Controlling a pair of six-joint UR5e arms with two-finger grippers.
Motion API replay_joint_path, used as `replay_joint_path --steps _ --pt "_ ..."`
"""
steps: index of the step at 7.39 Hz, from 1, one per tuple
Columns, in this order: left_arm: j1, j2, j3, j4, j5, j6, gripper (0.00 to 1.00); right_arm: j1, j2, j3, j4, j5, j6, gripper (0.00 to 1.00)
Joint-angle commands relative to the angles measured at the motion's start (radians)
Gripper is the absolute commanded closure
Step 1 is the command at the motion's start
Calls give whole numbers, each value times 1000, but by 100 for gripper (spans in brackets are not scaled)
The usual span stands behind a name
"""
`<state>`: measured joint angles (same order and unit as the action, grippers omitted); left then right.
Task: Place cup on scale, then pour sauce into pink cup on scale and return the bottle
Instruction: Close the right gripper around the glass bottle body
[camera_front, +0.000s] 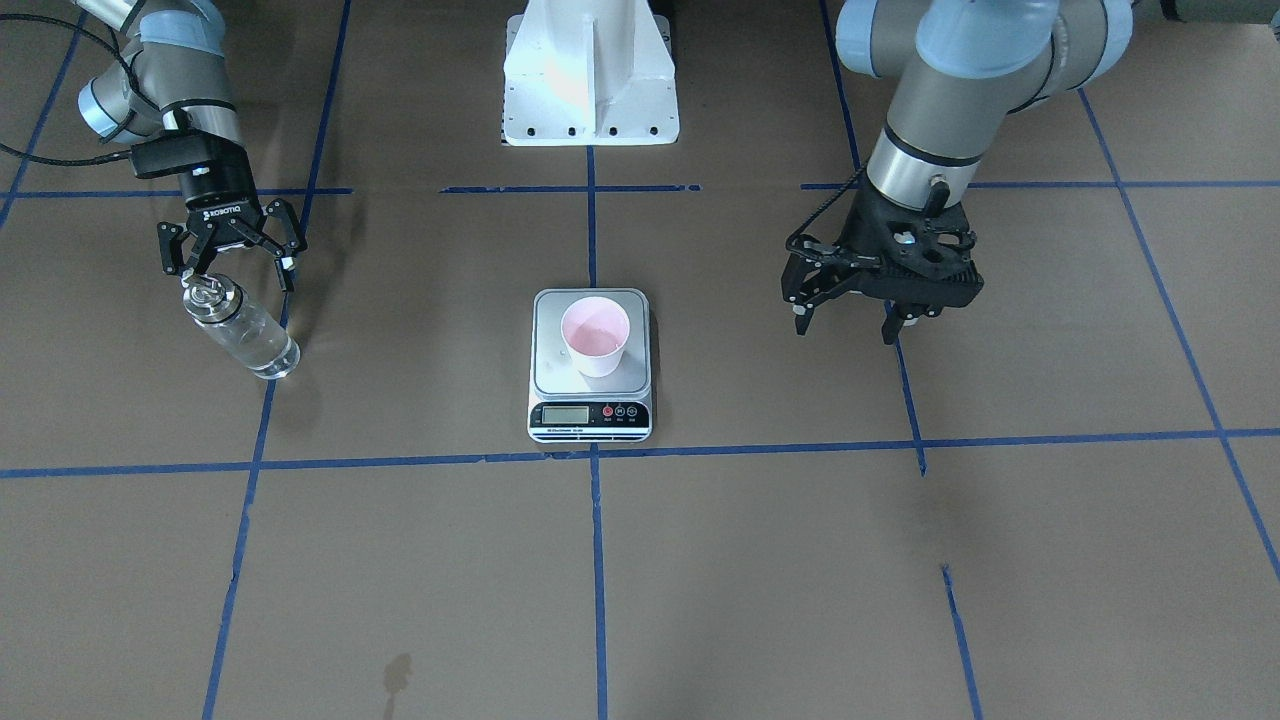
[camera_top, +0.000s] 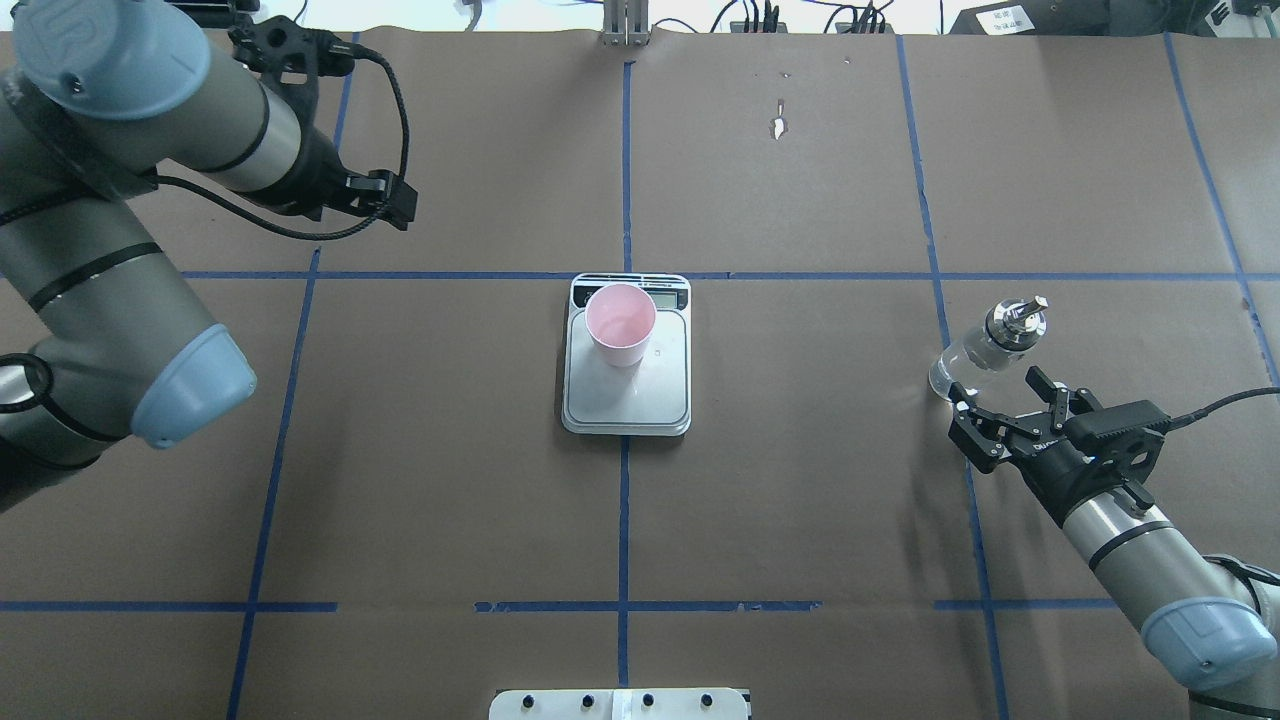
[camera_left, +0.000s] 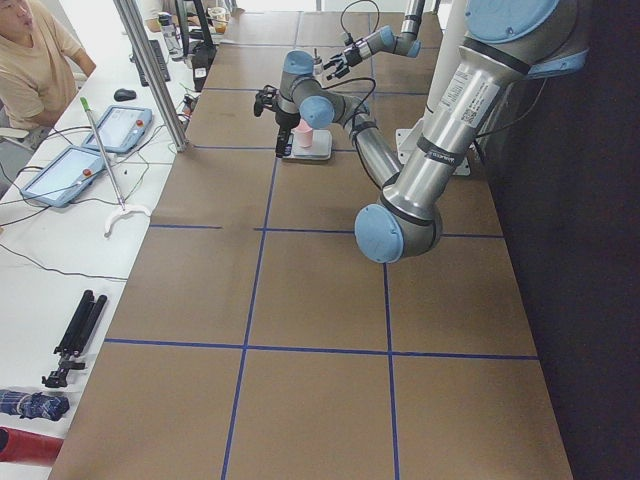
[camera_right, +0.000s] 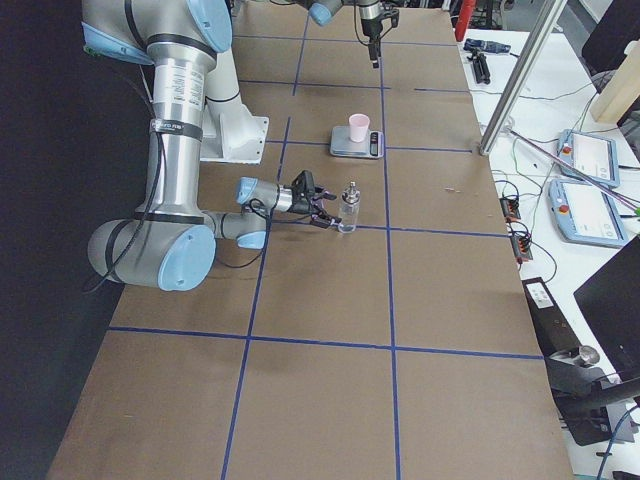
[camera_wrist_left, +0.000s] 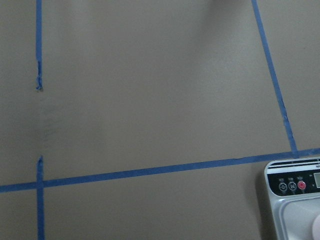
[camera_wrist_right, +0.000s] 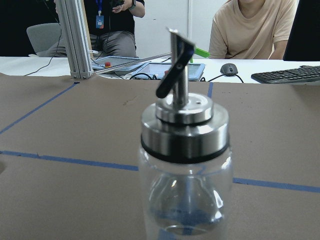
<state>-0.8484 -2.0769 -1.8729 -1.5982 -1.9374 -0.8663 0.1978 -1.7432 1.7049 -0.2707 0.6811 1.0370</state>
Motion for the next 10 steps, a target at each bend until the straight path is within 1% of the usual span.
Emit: replay_joint_path --steps 1,3,4,6,10 --pt "-31 15 1 0 0 52 9 -1 4 -10 -2 -29 1 2" --pt "-43 26 1 0 1 70 9 0 5 -24 -1 -58 3 2" --pt "-50 34 1 0 1 88 9 0 5 -24 -2 -74 32 3" --pt "-52 35 0 0 1 89 9 2 23 -25 -48 -84 44 4" --pt "-52 34 0 1 1 87 9 2 47 -37 -74 -95 44 4"
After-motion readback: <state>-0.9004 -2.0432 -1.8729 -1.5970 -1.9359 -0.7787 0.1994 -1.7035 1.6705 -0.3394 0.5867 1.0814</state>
